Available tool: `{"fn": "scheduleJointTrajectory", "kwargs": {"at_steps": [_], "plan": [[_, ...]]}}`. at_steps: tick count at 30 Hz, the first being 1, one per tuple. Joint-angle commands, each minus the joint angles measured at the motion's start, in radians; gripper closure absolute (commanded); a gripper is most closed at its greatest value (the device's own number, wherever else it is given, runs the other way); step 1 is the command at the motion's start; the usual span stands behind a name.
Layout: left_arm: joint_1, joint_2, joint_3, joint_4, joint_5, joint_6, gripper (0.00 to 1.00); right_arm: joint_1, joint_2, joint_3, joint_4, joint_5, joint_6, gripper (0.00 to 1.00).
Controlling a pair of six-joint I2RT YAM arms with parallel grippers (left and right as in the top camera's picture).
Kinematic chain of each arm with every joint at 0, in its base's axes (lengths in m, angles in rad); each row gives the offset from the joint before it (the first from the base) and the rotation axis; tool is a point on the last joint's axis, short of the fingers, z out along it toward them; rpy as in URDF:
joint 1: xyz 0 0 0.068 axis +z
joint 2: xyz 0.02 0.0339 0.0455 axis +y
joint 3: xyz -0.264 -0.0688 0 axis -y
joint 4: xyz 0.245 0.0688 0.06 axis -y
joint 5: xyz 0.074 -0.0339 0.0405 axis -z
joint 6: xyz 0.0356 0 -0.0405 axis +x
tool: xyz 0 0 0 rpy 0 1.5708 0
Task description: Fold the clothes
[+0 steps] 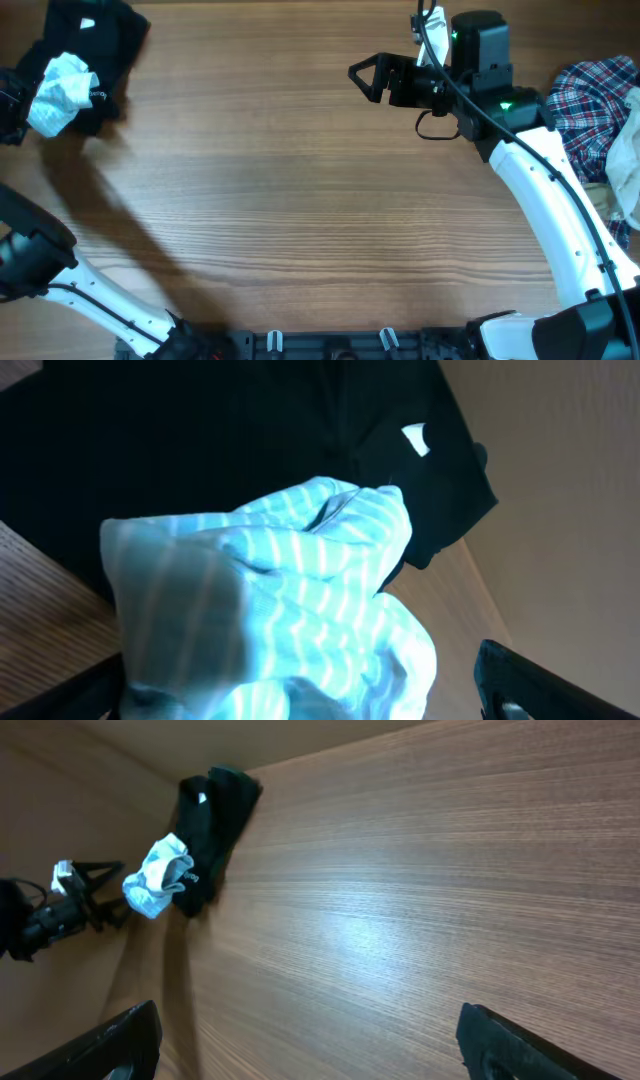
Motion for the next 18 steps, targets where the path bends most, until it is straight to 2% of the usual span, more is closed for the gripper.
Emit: {"fn": "scheduleJointTrajectory", "kwargs": {"at_steps": [1, 2, 3, 4, 12, 14, 18], "plan": [[-0.003, -0.033, 0.013, 0.003, -0.009, 0.016, 0.11, -0.002, -0.019, 0.0, 0.006, -0.021, 0.004, 0.05], [-0.007, -0.033, 0.013, 0.003, -0.008, 0.016, 0.43, -0.002, -0.019, 0.0, 0.01, -0.021, 0.005, 0.05], [-0.013, -0.033, 0.013, 0.003, -0.006, 0.016, 0.66, -0.002, -0.019, 0.0, 0.018, -0.029, 0.005, 0.05], [-0.019, -0.033, 0.013, 0.003, 0.002, 0.012, 0.94, -0.002, -0.019, 0.0, 0.026, -0.036, 0.016, 0.05], [-0.101, -0.085, 0.015, 0.004, 0.085, 0.003, 0.96, -0.002, -0.019, 0.0, 0.049, -0.043, 0.022, 0.05], [-0.122, -0.146, 0.017, 0.006, 0.104, -0.039, 0.96, -0.002, -0.019, 0.0, 0.049, -0.043, 0.022, 0.05], [-0.159, -0.296, 0.017, 0.012, 0.096, -0.047, 0.96, -0.002, -0.019, 0.0, 0.048, -0.043, 0.02, 0.05]]}}
